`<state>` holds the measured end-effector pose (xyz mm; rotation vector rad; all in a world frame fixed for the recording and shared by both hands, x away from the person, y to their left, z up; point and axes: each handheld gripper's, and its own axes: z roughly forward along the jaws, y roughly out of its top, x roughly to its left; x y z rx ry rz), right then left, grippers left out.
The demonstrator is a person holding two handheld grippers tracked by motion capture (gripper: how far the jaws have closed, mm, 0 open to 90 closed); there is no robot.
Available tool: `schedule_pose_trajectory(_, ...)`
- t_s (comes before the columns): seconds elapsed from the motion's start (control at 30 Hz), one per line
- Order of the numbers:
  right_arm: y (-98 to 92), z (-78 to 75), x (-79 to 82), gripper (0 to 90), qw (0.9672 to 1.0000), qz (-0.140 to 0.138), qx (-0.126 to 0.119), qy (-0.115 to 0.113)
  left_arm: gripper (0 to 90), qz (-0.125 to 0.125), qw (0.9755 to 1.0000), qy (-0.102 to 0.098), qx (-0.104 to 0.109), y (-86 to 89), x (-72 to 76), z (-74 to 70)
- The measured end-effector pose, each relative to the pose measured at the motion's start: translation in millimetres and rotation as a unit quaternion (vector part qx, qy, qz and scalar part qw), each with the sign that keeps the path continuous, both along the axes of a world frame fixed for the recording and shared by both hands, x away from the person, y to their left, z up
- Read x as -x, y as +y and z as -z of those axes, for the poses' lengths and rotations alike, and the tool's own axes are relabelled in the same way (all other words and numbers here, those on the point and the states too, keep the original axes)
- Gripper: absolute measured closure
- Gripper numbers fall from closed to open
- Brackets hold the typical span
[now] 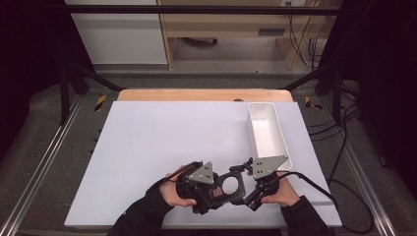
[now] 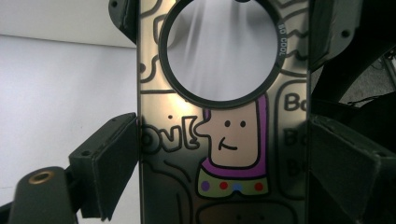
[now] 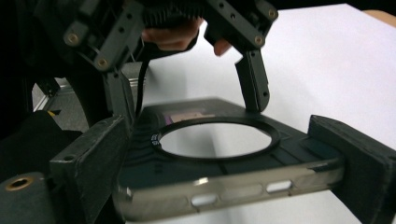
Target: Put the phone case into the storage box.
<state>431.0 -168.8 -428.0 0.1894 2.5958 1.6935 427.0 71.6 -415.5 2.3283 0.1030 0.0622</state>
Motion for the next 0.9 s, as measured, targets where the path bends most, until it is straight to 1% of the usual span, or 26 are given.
schedule_pose_trajectory(0.23,-0.7,-1.1,1.1,11.1,0.9999,-0.009,-0.006,0.008,11.4,0.008,1.0000,-0.003,-0.004,-2.3,0.6,3.9)
schedule_pose_trajectory(0.53,-0.8,-1.9,2.5,11.6,0.9999,-0.008,-0.007,0.009,11.4,0.013,0.9999,-0.004,-0.002,-1.8,0.7,4.2)
schedule_pose_trajectory(0.73,-1.6,-4.0,3.4,11.9,0.9998,-0.007,-0.012,0.013,11.1,0.015,0.9999,-0.002,0.006,-1.1,0.6,3.3)
schedule_pose_trajectory(0.9,-2.2,-5.5,3.9,12.0,0.9997,-0.003,-0.019,0.015,10.5,0.011,0.9998,0.001,0.013,-0.1,0.1,2.0)
